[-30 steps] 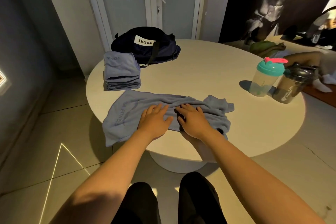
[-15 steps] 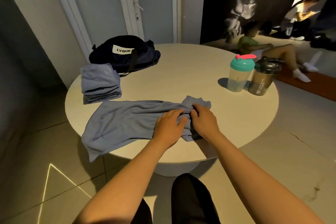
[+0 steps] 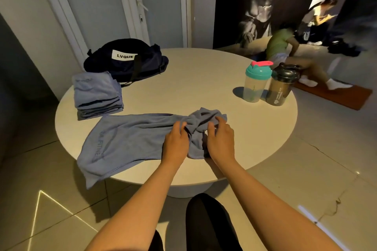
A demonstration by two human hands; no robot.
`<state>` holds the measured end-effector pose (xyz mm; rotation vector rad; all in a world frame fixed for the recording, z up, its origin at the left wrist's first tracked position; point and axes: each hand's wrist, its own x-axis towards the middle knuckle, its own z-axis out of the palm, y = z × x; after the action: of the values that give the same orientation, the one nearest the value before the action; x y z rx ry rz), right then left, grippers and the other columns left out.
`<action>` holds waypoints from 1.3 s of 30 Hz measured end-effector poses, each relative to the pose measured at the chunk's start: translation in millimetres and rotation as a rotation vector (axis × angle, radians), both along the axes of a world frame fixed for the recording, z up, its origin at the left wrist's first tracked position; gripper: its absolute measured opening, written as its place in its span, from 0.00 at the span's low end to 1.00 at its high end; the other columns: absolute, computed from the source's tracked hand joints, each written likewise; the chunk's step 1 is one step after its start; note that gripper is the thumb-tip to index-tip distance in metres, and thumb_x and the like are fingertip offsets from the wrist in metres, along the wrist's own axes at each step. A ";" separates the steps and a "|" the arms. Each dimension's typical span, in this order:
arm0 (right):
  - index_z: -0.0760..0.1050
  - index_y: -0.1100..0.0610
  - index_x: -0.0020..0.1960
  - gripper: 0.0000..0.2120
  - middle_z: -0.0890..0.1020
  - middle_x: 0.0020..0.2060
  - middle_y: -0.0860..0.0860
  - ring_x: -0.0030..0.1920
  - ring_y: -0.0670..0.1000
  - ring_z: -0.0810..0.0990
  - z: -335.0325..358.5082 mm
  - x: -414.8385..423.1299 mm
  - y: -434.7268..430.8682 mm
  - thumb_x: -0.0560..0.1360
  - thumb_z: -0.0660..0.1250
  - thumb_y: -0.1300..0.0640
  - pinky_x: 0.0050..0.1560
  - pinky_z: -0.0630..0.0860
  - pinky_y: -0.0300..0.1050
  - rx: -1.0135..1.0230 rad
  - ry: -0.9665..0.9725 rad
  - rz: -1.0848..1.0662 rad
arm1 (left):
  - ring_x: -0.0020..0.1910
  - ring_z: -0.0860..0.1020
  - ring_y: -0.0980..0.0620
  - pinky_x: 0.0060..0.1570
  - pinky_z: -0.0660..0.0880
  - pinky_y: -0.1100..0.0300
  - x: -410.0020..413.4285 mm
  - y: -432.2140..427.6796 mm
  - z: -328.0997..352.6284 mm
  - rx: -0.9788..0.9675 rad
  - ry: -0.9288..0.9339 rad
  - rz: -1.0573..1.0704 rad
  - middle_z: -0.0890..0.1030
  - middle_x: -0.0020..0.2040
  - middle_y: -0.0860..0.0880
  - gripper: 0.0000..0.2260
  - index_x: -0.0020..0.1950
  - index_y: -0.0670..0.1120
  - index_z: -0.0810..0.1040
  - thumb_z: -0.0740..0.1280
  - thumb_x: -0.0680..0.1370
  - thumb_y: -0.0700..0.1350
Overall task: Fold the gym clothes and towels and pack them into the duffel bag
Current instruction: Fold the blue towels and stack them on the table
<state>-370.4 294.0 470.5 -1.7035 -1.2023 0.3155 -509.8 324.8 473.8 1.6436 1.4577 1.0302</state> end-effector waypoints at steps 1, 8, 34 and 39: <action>0.70 0.53 0.68 0.22 0.81 0.52 0.56 0.51 0.60 0.78 -0.3 -1.2 1.2 0.82 0.52 0.43 0.49 0.74 0.53 -0.037 -0.076 0.009 | 0.41 0.79 0.42 0.39 0.75 0.39 -0.9 -0.1 0.1 -0.002 -0.020 0.017 0.80 0.45 0.47 0.14 0.69 0.53 0.72 0.54 0.86 0.46; 0.58 0.41 0.77 0.22 0.70 0.72 0.50 0.73 0.56 0.64 -6.5 -5.6 2.1 0.84 0.50 0.43 0.73 0.50 0.69 -0.321 -0.488 0.257 | 0.41 0.81 0.40 0.39 0.79 0.37 2.4 -0.2 -0.5 0.052 -0.105 -0.048 0.82 0.47 0.45 0.16 0.66 0.64 0.67 0.53 0.85 0.45; 0.80 0.47 0.49 0.12 0.82 0.40 0.49 0.46 0.52 0.77 37.4 59.5 -37.5 0.79 0.58 0.51 0.73 0.55 0.60 -0.373 -0.510 0.144 | 0.68 0.72 0.43 0.68 0.63 0.48 -3.6 3.2 35.1 0.066 0.765 -0.175 0.75 0.70 0.48 0.20 0.74 0.55 0.70 0.55 0.83 0.56; 0.78 0.52 0.47 0.14 0.75 0.44 0.51 0.50 0.56 0.72 34.1 59.2 -28.5 0.79 0.57 0.47 0.61 0.62 0.57 -0.278 -0.704 -0.003 | 0.69 0.67 0.43 0.65 0.65 0.50 4.3 14.9 34.6 0.101 0.812 -0.335 0.72 0.70 0.49 0.18 0.72 0.57 0.72 0.59 0.82 0.51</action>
<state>-311.2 265.5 504.6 -2.1474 -1.7160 -0.1517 -505.6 339.7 508.4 2.4362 1.5235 0.2354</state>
